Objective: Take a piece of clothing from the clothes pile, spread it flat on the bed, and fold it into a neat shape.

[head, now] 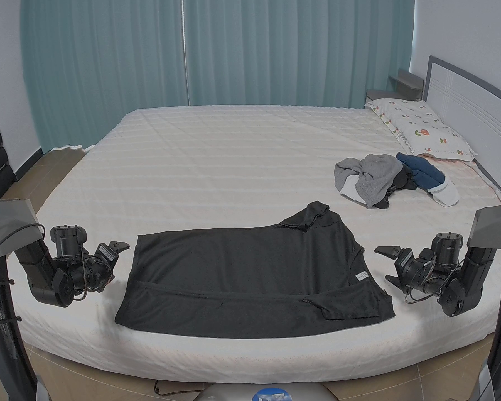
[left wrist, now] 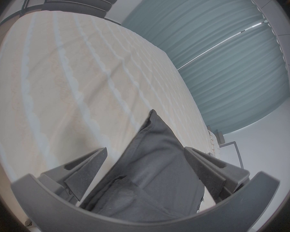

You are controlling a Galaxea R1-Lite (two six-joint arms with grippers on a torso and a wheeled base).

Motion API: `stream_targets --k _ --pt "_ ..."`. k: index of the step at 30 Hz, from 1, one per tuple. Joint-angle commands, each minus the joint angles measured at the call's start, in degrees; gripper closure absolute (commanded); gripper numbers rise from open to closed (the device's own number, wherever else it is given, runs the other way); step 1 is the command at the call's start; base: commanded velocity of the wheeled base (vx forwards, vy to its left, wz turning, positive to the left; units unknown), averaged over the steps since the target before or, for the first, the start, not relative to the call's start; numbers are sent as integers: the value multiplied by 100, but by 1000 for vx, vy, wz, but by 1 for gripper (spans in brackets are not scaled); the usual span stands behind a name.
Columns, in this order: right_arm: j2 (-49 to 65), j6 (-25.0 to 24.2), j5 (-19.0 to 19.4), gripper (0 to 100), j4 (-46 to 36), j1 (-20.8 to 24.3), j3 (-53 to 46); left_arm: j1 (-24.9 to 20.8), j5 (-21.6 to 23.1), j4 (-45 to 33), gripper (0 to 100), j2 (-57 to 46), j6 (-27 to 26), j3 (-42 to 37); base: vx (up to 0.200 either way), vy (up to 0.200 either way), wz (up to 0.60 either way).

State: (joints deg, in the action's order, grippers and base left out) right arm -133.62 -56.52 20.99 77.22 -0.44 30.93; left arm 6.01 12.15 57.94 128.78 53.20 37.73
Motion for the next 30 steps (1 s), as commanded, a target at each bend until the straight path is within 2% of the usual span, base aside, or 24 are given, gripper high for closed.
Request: stream_targets --k 1,16,22,30 --pt "3 0 1 0 4 0 1 -21 -20 7 0 7 -3 -2 0 0 0" --pt "-6 9 10 0 4 0 1 -12 -38 7 0 7 24 6 0 0 0" --pt "-6 9 10 0 4 0 1 -3 -38 42 0 15 24 15 0 200 0" --pt "3 9 10 0 -5 0 1 -3 -38 51 0 15 24 15 0 0 0"
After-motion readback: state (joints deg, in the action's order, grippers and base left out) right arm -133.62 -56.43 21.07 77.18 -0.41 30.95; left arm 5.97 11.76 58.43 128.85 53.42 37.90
